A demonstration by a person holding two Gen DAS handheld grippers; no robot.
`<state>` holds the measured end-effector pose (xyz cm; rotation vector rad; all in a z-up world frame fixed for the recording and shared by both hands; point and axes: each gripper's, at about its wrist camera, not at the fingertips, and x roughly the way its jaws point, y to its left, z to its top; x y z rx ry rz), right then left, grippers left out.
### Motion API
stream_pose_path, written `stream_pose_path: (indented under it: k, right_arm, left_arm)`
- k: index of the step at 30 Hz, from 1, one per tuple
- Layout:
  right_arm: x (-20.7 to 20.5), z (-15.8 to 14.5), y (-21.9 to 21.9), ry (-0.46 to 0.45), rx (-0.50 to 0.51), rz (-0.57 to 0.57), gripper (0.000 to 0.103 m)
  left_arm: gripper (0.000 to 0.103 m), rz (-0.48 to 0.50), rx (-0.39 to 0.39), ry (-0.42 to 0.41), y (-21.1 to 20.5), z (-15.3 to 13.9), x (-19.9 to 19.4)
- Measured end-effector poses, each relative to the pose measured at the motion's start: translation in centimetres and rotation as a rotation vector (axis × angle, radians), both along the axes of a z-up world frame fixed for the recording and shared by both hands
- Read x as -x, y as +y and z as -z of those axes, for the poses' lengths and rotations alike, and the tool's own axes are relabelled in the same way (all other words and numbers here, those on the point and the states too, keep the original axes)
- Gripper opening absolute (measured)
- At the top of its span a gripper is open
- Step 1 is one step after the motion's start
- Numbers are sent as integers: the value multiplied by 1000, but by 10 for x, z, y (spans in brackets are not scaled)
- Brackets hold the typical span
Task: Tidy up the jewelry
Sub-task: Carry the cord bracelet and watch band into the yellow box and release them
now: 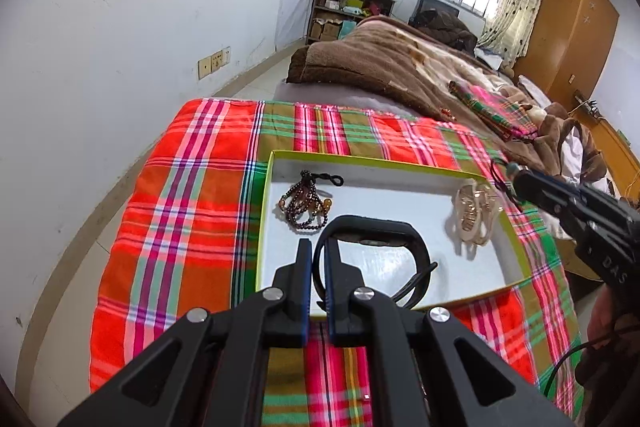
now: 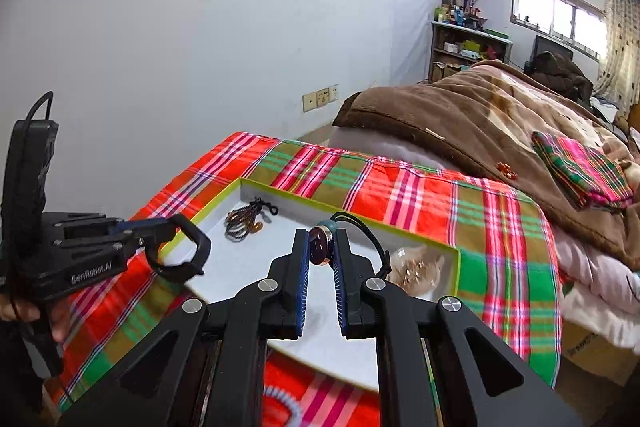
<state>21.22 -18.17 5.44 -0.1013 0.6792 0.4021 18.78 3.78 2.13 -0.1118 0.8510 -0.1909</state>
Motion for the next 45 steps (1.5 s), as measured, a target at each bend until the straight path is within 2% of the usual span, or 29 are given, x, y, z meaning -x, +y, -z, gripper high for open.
stream_pose_path:
  k: [17, 30, 45]
  right_arm:
    - [-76, 59, 40, 169, 66, -39, 12]
    - [-90, 86, 52, 248, 105, -52, 12]
    - [-95, 90, 54, 258, 107, -46, 12]
  left_arm:
    - [6, 15, -33, 67, -10, 35, -33]
    - [6, 16, -46, 108, -10, 50, -41]
    - [7, 7, -51, 113, -8, 51, -42]
